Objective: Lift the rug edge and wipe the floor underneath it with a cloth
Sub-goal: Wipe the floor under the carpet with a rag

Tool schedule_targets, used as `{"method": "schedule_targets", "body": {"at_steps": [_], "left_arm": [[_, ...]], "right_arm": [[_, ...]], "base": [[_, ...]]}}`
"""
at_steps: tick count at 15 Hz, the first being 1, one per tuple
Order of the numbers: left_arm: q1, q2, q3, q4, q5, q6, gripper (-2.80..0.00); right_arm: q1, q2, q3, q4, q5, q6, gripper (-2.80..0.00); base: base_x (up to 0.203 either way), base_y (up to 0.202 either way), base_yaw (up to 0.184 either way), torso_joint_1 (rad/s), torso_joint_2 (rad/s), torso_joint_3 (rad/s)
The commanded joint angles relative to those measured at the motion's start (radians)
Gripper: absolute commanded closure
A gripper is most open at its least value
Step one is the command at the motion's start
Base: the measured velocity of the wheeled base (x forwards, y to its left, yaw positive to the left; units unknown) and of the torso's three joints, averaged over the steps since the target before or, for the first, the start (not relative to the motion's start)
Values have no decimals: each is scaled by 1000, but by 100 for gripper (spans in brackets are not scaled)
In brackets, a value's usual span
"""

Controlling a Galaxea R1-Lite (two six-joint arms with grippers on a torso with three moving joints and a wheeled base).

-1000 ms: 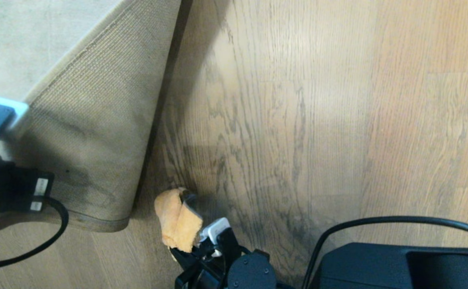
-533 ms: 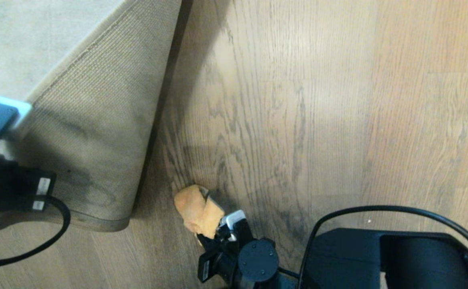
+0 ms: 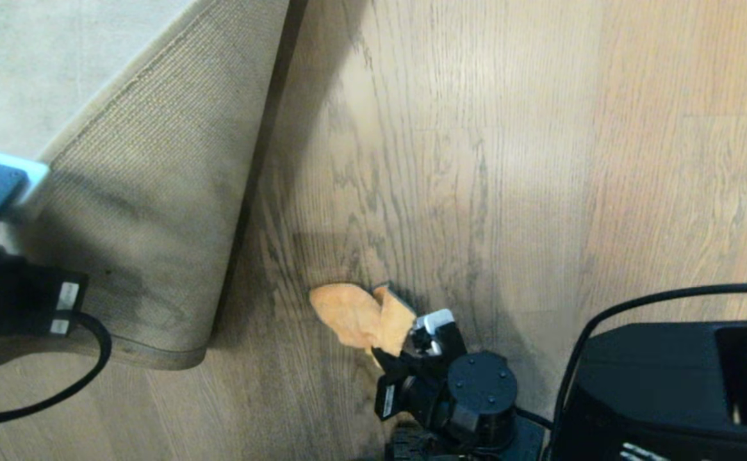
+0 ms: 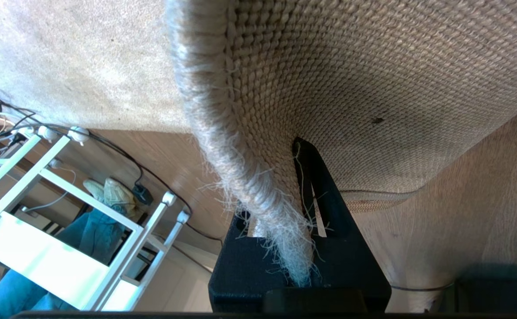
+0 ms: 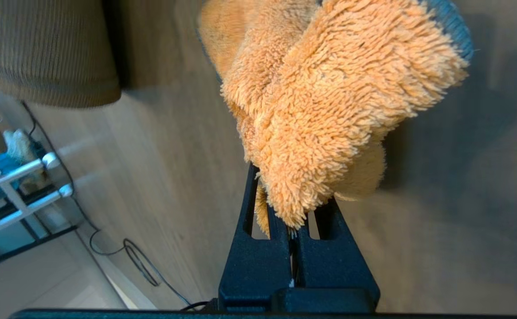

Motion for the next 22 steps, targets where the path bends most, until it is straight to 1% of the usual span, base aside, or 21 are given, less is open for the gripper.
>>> {"method": "schedule_targets", "body": {"at_steps": [1, 3, 5, 8, 9, 13, 15, 16, 18, 22], "left_arm": [[0, -3, 0, 2, 4, 0, 0], [0, -3, -1, 2, 4, 0, 0], [0, -6, 0, 2, 4, 0, 0], [0, -11, 0, 2, 4, 0, 0], [0, -11, -1, 2, 4, 0, 0], [0, -22, 5, 2, 4, 3, 0], [0, -22, 5, 2, 4, 3, 0], [-1, -20, 6, 2, 3, 3, 0], [0, -19, 8, 2, 1, 3, 0], [0, -17, 11, 2, 1, 2, 0]], "right_arm": [[-23, -119, 74, -41, -2, 2, 0], [-49, -191, 160, -41, -2, 3, 0], [-72, -230, 213, -41, -1, 5, 0], [-60, -213, 195, -43, 0, 19, 0], [-42, -201, 168, -43, 1, 20, 0], [106, -107, 29, -42, 1, 19, 0], [183, -32, -64, -42, 0, 18, 0], [208, 7, -116, -41, -1, 17, 0], [238, 96, -221, -41, -1, 14, 0], [251, 240, -367, -41, -2, 14, 0]], "base": [[0, 0, 0, 0, 0, 0], [0, 0, 0, 0, 0, 0], [0, 0, 0, 0, 0, 0], [0, 0, 0, 0, 0, 0], [0, 0, 0, 0, 0, 0], [0, 0, 0, 0, 0, 0], [0, 0, 0, 0, 0, 0], [0, 0, 0, 0, 0, 0], [0, 0, 0, 0, 0, 0], [0, 0, 0, 0, 0, 0]]}}
